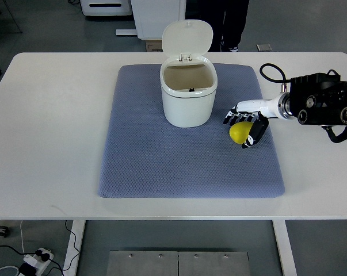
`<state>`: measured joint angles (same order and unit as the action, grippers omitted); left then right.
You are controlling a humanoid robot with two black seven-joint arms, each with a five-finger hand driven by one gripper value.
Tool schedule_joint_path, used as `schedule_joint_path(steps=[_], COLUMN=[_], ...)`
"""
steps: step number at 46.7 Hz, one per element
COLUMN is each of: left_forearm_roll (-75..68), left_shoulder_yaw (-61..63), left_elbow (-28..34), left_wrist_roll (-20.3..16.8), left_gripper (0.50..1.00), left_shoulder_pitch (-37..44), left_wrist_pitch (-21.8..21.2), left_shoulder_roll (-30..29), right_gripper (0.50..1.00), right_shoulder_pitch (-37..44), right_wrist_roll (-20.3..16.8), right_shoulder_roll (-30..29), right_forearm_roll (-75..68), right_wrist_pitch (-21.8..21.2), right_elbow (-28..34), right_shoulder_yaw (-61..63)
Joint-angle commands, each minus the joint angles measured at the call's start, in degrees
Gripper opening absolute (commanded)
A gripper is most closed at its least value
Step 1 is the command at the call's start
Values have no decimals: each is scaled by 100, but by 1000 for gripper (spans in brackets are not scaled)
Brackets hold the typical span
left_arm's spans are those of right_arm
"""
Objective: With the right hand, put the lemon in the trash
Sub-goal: 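Close the right hand's fingers around the yellow lemon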
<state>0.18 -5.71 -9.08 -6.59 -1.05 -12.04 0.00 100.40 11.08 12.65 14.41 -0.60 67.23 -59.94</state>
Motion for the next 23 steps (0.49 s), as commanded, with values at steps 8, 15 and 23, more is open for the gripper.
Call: schedule_joint_path(steps=[8,15,23], left_forearm_roll=[0,0,0], left_shoulder_yaw=[0,0,0], left_elbow=[2,2,2], left_wrist_roll=[0,0,0], left_gripper=[1000,1000,1000], left_shoulder_pitch=[0,0,0], left_wrist_pitch=[0,0,0], left_shoulder_roll=[0,0,0], right_gripper=[749,746,749], right_shoulder_pitch=[-3,-3,-11], right_wrist_roll=[26,26,35], right_shoulder_roll=[10,18,45], right_forearm_roll=[10,18,27], right_wrist_pitch=[-1,-1,-1], right_elbow=[0,-8,-52], right_shoulder_yaw=[9,9,0])
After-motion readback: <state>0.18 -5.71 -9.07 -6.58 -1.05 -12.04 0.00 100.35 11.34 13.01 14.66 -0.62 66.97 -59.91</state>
